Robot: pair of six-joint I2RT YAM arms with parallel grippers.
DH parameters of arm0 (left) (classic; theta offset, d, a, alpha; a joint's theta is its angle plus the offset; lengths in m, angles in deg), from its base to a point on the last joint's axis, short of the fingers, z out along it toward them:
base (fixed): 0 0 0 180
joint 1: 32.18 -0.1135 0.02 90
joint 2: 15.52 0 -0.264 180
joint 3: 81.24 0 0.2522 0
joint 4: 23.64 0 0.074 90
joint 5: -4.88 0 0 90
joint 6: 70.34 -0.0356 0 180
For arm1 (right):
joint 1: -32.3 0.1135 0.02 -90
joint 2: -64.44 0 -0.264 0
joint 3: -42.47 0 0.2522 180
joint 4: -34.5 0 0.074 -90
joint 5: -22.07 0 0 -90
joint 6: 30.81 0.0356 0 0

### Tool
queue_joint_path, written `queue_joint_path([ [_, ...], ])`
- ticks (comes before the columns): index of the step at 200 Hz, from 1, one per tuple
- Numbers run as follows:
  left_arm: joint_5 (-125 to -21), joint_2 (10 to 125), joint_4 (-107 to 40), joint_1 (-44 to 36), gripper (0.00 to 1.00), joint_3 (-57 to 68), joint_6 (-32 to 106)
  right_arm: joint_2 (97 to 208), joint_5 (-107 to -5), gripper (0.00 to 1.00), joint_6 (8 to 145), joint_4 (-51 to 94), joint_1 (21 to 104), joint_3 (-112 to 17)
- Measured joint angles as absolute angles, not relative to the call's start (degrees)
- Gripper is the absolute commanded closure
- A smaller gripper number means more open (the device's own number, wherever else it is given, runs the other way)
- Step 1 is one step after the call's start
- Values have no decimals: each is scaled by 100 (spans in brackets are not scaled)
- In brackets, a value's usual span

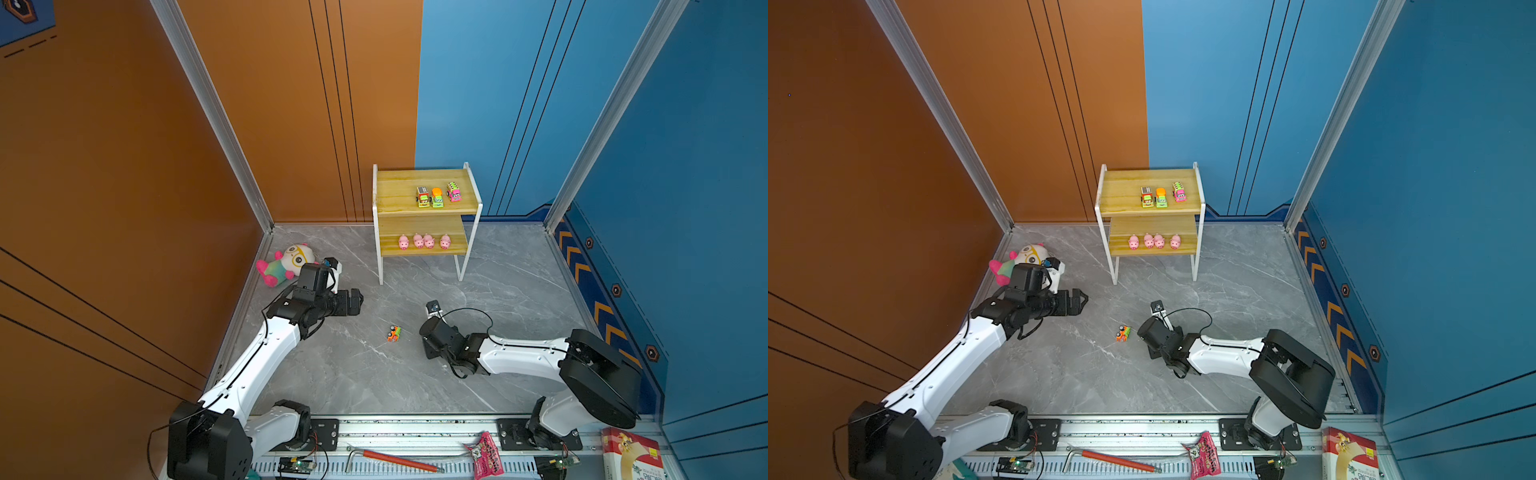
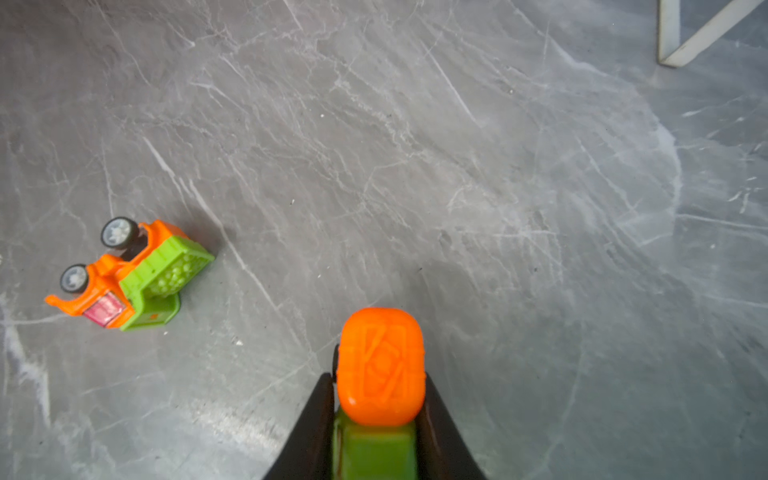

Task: Organize plastic toys on shelves
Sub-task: Move the plastic toy to the center of the table.

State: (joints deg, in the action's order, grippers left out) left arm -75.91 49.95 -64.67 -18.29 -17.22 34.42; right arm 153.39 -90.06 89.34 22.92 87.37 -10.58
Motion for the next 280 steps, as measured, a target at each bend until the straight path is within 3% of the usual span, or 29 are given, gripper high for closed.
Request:
queue_joint_path([
  [51, -7589, 4995, -6467, -1835, 1, -1722, 3442, 16041, -9170, 70, 8634, 3750, 8619, -739],
  [103, -7585, 4995, -6467, -1868, 1, -1722, 3445, 15990, -9168, 46, 8451, 4386, 8615, -404],
  [122, -7561, 4995, -6467, -1875, 1, -1722, 3445, 15739, -9115, 41, 8387, 4375, 8571, -350],
  [185, -7473, 4995, -6464, -1914, 1, -1722, 3447, 15031, -8739, 40, 8427, 4392, 8232, -286],
  [245, -7436, 4987, -6464, -1921, 1, -1722, 3447, 15392, -8665, 41, 8748, 4702, 8256, -168],
  [280, -7432, 4930, -6462, -1942, 1, -1722, 3447, 15816, -8766, 48, 8855, 4998, 8387, -142],
])
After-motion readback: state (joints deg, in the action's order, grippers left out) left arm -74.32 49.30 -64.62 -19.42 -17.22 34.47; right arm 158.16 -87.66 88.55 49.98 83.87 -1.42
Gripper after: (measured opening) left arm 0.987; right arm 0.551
